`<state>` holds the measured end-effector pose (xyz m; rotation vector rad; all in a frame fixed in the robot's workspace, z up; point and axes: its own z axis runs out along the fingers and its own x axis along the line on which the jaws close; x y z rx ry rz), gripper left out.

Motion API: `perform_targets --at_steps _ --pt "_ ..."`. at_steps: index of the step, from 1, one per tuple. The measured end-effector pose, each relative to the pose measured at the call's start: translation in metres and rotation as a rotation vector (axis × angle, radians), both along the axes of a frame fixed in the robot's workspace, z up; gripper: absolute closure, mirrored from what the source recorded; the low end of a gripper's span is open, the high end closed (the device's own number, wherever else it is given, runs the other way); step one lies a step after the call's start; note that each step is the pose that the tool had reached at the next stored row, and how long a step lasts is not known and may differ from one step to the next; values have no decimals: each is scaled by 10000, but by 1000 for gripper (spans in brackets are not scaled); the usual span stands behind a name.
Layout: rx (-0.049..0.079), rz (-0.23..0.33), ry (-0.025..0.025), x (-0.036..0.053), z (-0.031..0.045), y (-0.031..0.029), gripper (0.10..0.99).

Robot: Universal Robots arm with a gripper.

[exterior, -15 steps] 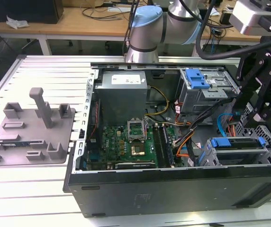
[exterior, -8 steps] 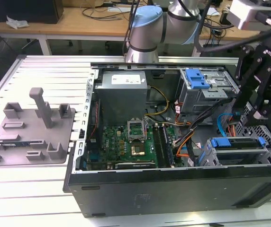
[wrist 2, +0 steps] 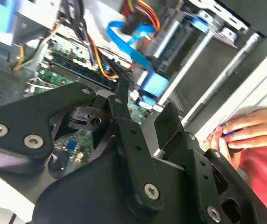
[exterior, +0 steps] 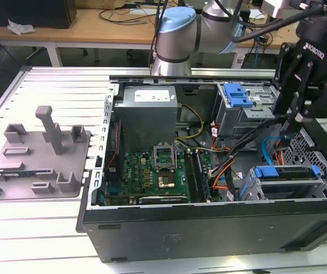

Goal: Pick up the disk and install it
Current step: 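Insert the first disk wire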

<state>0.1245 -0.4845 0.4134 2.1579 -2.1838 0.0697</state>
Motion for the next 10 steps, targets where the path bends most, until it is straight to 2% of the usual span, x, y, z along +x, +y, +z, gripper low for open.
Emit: perform_targets --at_steps 1,3,4,6,7,8,9,10 --pt "2 -1 8 111 -2 40 580" --pt "0 0 69 300 -12 54 580" --pt "-53 0 84 374 -24 54 580" --pt "-228 -18 84 431 -27 59 580" --pt "-437 -66 84 458 -33 67 580" --pt "-535 -123 81 467 -38 73 580" --pt "-537 -230 45 467 -42 76 580" --pt "-535 -340 -59 467 -41 81 580"
